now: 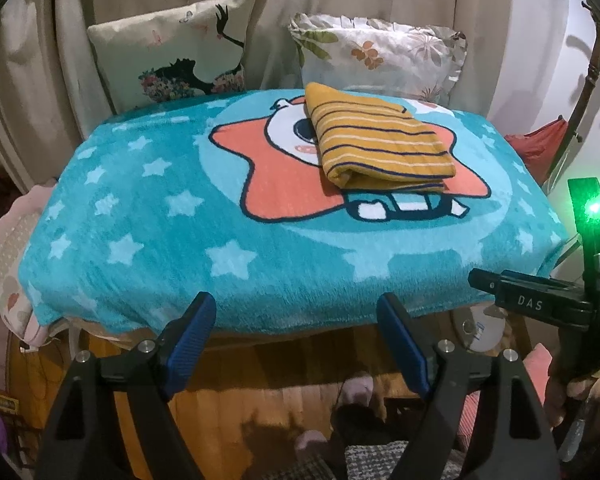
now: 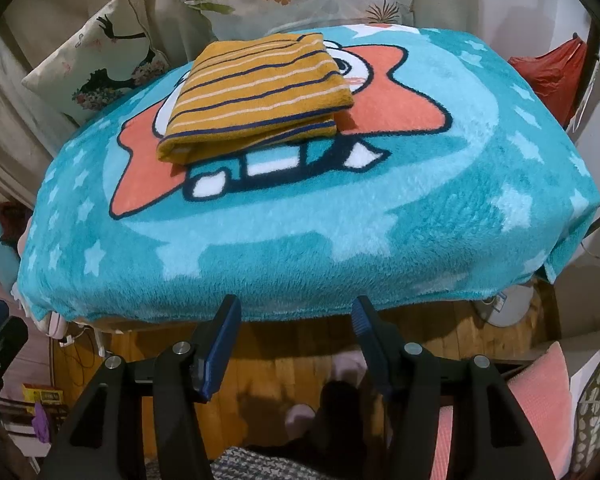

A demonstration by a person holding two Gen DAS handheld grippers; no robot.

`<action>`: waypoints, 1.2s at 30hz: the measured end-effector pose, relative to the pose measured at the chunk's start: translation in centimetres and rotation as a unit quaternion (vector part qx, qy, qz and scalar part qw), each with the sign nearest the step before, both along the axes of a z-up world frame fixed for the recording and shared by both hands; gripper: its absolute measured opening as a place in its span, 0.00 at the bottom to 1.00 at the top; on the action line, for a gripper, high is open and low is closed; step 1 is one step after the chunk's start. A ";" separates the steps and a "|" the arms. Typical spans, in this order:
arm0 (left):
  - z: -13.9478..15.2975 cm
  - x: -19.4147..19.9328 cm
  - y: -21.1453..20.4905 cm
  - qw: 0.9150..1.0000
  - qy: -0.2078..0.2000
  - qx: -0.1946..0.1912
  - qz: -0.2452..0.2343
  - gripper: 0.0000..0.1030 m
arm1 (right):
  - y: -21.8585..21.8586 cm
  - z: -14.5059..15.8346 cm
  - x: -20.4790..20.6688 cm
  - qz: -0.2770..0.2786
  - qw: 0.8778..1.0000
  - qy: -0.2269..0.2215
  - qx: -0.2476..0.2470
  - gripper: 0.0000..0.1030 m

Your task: Fold small clothes

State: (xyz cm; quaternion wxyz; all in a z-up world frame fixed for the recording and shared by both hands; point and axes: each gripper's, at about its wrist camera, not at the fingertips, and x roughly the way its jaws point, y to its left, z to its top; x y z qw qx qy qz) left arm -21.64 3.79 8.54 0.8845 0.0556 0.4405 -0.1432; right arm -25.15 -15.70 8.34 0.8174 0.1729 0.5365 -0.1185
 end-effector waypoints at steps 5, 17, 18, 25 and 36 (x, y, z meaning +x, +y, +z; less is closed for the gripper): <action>-1.1 0.3 0.0 1.000 0.025 -0.005 -0.001 0.79 | 0.0 -0.5 -0.3 -0.003 1.000 0.004 0.002 0.61; -1.9 0.4 -1.2 0.999 0.040 -0.008 -0.019 0.79 | -0.9 -1.3 -1.8 -0.026 1.000 0.017 0.002 0.61; -1.9 0.5 -1.3 0.999 0.041 -0.009 -0.019 0.79 | -1.0 -1.3 -1.8 -0.027 0.999 0.017 0.001 0.61; -2.3 0.7 -1.3 0.998 0.052 -0.020 -0.019 0.79 | -0.9 -1.0 -1.7 -0.026 0.999 0.019 -0.007 0.62; -2.3 0.5 -0.9 0.998 0.055 -0.021 -0.012 0.79 | -0.1 -1.1 -1.2 -0.012 1.000 0.018 -0.010 0.62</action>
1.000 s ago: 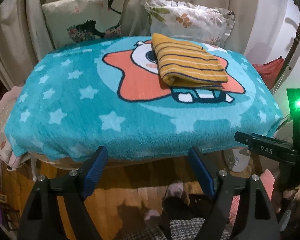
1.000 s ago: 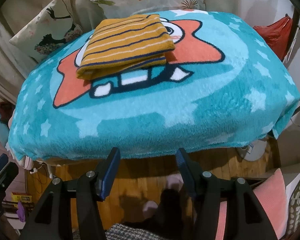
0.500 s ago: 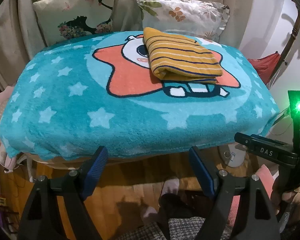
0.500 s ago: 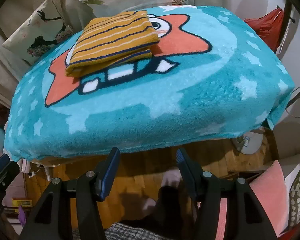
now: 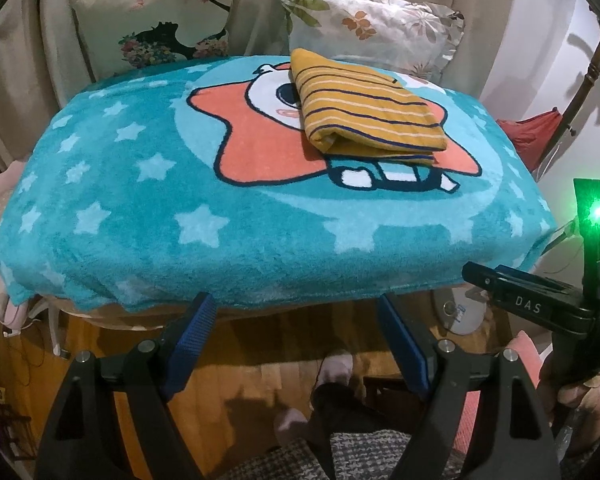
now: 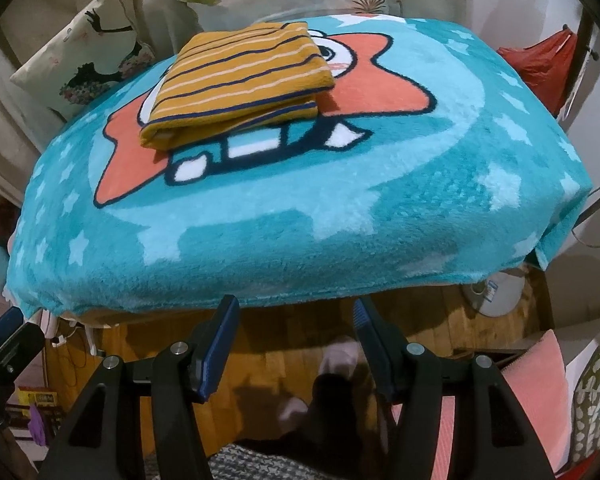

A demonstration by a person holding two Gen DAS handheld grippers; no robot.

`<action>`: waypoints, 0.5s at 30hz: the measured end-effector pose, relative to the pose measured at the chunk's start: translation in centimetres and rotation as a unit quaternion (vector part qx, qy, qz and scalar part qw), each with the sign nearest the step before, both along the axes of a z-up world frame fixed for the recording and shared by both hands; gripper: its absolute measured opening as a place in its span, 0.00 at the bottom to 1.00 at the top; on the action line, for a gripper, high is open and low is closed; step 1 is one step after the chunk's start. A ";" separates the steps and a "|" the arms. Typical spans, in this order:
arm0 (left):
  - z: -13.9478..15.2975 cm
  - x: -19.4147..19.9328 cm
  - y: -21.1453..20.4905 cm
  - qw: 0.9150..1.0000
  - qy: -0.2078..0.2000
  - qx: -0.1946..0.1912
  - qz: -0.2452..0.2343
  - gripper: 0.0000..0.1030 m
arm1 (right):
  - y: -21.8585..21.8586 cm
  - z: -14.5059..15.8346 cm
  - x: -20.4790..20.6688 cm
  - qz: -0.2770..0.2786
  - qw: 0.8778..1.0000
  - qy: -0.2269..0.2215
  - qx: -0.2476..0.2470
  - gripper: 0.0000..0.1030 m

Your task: Fold small clothes

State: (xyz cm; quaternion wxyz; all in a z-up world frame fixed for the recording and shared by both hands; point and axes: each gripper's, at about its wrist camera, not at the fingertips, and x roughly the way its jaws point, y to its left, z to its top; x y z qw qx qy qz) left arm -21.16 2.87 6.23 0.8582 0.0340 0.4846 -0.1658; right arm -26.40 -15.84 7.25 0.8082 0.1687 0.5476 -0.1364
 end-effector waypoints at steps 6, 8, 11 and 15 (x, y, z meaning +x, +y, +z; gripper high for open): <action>0.3 -0.2 0.4 1.000 -0.008 0.002 0.009 0.79 | 0.3 0.0 0.1 0.004 1.000 -0.002 0.002 0.62; 0.4 -0.2 0.4 1.000 -0.011 0.001 0.010 0.79 | 0.4 0.0 0.1 0.005 1.000 -0.003 0.002 0.62; 0.5 -0.2 0.5 1.000 -0.014 0.000 0.009 0.79 | 0.7 0.1 0.0 0.005 1.000 -0.003 -0.001 0.62; 0.6 -0.5 0.5 1.000 -0.022 0.001 0.004 0.79 | 0.8 0.3 0.1 0.006 1.000 -0.003 -0.005 0.62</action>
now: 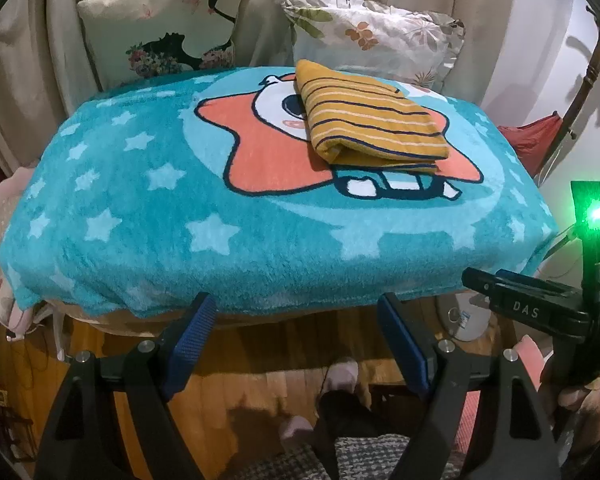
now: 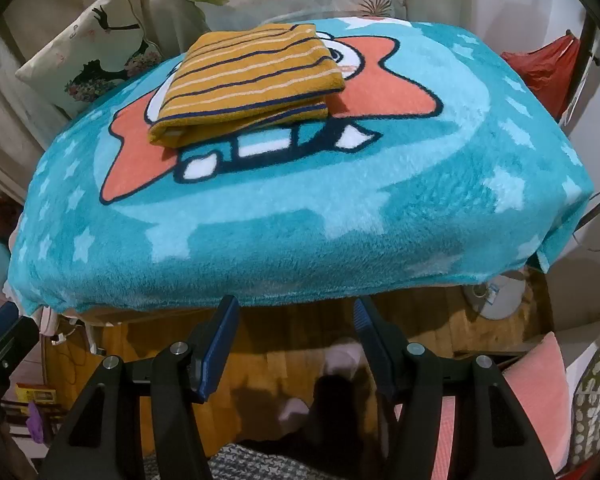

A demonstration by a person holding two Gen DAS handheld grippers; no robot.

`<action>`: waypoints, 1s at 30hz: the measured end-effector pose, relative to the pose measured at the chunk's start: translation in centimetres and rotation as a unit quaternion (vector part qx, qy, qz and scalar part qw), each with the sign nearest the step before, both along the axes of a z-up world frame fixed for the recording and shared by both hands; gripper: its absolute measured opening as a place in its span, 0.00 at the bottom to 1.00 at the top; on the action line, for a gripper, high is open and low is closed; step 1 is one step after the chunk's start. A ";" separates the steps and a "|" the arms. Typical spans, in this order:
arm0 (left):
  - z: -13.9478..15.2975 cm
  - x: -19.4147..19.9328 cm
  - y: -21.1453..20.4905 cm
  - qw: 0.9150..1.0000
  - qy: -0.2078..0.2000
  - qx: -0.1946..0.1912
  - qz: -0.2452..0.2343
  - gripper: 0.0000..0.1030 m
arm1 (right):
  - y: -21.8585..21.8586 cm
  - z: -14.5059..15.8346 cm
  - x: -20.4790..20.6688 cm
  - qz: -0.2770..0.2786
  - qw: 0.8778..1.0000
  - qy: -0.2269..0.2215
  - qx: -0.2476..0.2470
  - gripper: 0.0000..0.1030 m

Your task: Fold small clothes

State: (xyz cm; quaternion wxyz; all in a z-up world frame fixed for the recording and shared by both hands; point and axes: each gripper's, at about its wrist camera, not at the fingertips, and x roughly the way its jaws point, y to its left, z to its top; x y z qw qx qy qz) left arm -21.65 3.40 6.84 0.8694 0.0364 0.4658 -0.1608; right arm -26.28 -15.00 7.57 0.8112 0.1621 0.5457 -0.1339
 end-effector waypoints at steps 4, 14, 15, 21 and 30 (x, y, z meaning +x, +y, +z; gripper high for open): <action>0.3 -0.2 0.2 1.000 -0.008 0.000 0.002 0.80 | 0.3 0.1 0.2 0.005 1.000 0.001 -0.003 0.62; 3.6 -1.8 2.3 0.992 -0.114 -0.004 0.058 0.80 | 1.7 0.4 1.0 0.029 1.000 -0.004 -0.007 0.62; 4.1 -2.1 2.4 0.989 -0.131 -0.003 0.061 0.82 | 1.8 0.5 0.9 0.030 1.000 -0.005 -0.007 0.62; 7.6 -4.3 3.2 0.963 -0.246 0.019 0.105 0.99 | 1.7 1.2 0.9 0.028 0.999 -0.019 -0.011 0.62; 12.3 -4.3 4.3 0.942 -0.314 -0.010 0.121 1.00 | 1.4 3.8 0.6 0.022 0.997 -0.054 -0.046 0.62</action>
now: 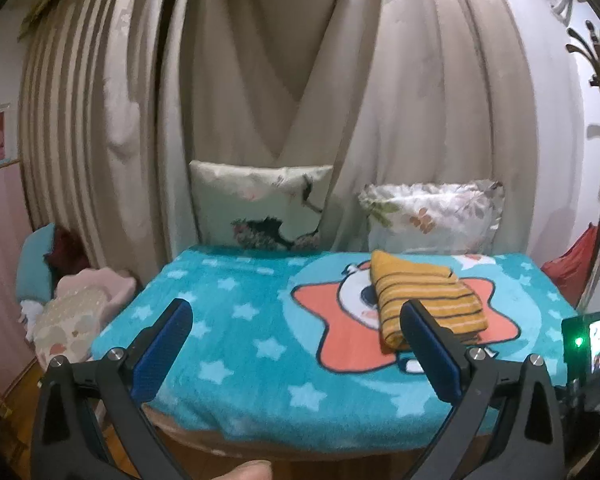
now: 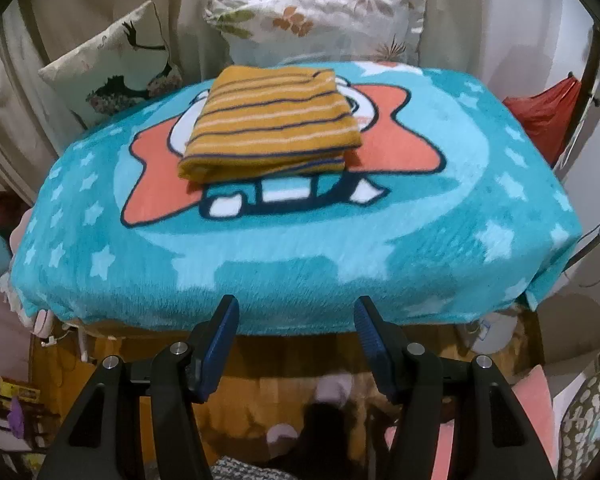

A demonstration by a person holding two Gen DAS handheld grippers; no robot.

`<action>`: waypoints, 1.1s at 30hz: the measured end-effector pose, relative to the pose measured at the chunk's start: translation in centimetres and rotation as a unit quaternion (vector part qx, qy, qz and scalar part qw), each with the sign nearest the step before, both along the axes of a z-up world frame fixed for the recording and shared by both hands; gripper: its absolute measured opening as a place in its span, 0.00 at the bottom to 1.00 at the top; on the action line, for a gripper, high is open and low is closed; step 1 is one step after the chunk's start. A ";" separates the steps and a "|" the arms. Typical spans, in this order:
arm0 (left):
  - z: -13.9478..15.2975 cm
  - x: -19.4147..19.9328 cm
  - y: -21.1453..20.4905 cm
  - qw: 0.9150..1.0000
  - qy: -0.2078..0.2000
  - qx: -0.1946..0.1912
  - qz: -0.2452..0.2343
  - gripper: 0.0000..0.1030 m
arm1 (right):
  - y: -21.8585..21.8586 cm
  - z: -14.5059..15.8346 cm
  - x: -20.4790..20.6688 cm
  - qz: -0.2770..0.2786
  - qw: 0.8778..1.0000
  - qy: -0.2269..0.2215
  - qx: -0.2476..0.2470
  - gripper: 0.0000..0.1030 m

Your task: Fold small clothes

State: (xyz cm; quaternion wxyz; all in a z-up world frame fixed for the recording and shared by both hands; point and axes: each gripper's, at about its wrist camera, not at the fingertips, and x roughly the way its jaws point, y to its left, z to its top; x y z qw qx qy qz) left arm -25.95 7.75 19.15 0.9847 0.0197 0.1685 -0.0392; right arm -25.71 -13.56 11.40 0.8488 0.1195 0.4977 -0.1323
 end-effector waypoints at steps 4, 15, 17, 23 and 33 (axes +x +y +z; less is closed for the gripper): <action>0.8 1.8 -1.2 0.998 0.027 -0.012 -0.054 1.00 | 0.3 1.5 -0.3 0.001 0.999 -0.026 -0.029 0.62; -5.5 2.8 -4.4 0.980 0.173 0.015 -0.095 1.00 | -0.9 1.5 -0.3 -0.022 0.999 -0.024 -0.041 0.65; -7.9 3.3 -5.1 0.972 0.221 0.047 -0.069 1.00 | -0.7 1.0 -0.1 -0.021 0.999 -0.018 -0.037 0.65; -10.6 3.0 -5.2 0.961 0.265 0.046 -0.069 1.00 | -0.4 0.0 0.2 -0.018 0.999 -0.007 -0.032 0.65; -10.9 4.1 -5.7 0.954 0.284 0.033 -0.087 1.00 | -0.8 -0.8 0.2 -0.020 0.999 0.011 -0.039 0.65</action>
